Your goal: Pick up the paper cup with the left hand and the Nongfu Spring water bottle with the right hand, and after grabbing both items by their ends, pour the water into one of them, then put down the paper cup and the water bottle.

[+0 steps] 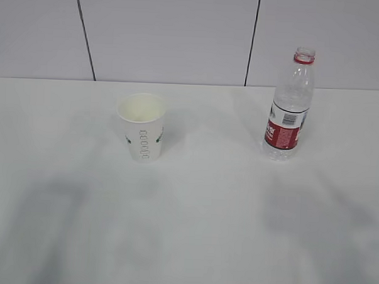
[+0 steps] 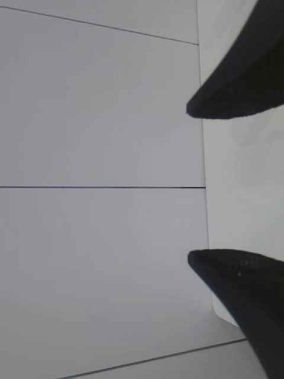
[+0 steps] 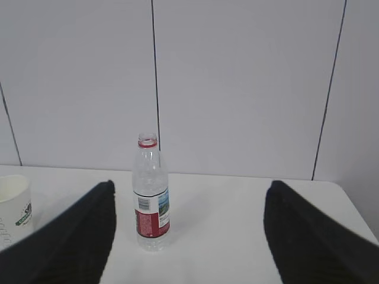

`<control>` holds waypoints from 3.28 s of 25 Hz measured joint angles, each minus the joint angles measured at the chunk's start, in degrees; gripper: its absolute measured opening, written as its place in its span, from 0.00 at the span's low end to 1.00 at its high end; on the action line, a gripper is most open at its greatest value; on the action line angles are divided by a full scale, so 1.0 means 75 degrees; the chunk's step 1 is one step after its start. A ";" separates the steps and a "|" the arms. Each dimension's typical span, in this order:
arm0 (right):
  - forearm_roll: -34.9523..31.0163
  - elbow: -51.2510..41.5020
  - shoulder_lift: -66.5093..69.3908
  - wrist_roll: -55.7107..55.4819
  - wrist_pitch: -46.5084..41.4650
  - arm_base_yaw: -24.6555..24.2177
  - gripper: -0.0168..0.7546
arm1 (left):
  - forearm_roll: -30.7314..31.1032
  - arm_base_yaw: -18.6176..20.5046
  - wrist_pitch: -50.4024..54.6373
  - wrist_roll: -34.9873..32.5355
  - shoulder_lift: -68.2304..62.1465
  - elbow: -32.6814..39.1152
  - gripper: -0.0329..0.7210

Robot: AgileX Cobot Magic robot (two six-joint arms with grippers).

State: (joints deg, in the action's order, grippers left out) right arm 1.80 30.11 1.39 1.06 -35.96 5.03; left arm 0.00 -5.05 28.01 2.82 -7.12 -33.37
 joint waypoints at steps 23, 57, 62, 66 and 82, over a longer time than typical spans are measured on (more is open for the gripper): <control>0.0015 0.0000 0.2899 0.0000 0.2589 0.0000 0.78 | 0.0000 0.0018 -0.2268 -0.0004 -0.2886 0.0000 0.72; 0.0029 0.0000 0.6706 0.0014 0.6436 0.0000 0.78 | 0.0051 0.0018 -0.7429 -0.0004 -0.7723 0.0000 0.72; 0.0029 0.0000 0.7549 0.0014 0.6501 0.0000 0.78 | 0.0051 0.0018 -0.7518 -0.0004 -0.8325 0.0000 0.72; 0.0221 0.0000 0.8065 0.0026 0.6977 0.0000 0.78 | 0.0206 0.0018 -0.7543 -0.0004 -0.8592 0.0000 0.72; 0.0843 -0.1001 0.9526 0.0026 1.0131 0.0000 0.78 | 0.1000 0.0018 -0.8433 -0.0004 -0.9836 0.0514 0.70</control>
State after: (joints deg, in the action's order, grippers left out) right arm 8.12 22.61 72.84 1.25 40.03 5.03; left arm 7.50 -4.92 -35.23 2.79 -80.88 -29.52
